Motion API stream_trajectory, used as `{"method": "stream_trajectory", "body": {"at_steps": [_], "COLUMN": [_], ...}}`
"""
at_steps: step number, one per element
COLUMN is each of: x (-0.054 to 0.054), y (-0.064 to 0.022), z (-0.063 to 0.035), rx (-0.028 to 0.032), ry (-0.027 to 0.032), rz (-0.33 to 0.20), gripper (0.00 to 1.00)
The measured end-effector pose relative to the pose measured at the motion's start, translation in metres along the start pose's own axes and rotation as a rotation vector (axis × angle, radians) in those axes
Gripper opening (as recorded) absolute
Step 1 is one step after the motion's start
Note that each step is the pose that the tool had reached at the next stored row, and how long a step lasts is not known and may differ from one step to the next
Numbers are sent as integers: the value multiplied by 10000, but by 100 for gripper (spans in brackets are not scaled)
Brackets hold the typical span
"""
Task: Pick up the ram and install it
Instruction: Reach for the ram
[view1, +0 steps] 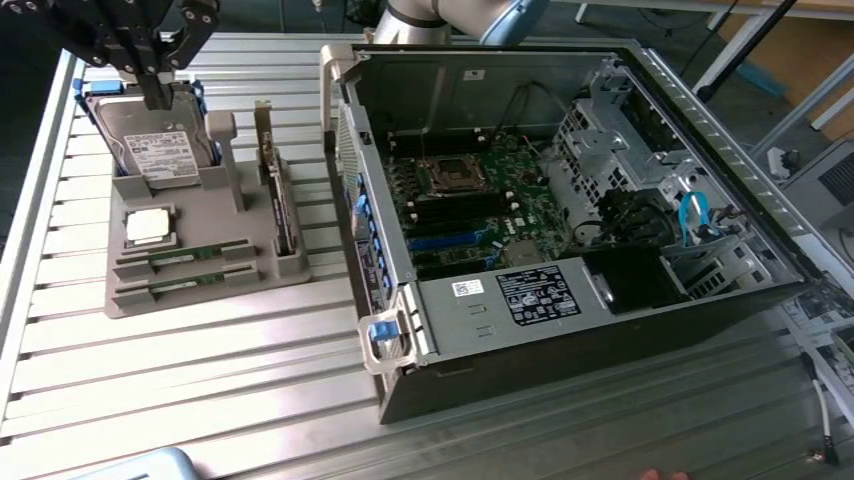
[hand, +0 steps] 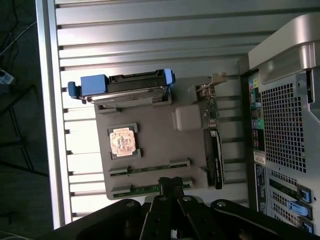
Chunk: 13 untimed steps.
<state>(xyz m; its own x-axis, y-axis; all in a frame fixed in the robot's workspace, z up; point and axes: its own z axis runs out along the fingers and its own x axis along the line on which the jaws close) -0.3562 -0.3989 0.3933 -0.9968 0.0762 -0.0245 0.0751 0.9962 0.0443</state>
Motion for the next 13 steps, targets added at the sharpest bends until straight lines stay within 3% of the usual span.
{"method": "stream_trajectory", "body": {"at_steps": [13], "x": [118], "y": [-9], "z": [-3], "rx": [0], "ry": [1], "rz": [0], "gripper": [11]}}
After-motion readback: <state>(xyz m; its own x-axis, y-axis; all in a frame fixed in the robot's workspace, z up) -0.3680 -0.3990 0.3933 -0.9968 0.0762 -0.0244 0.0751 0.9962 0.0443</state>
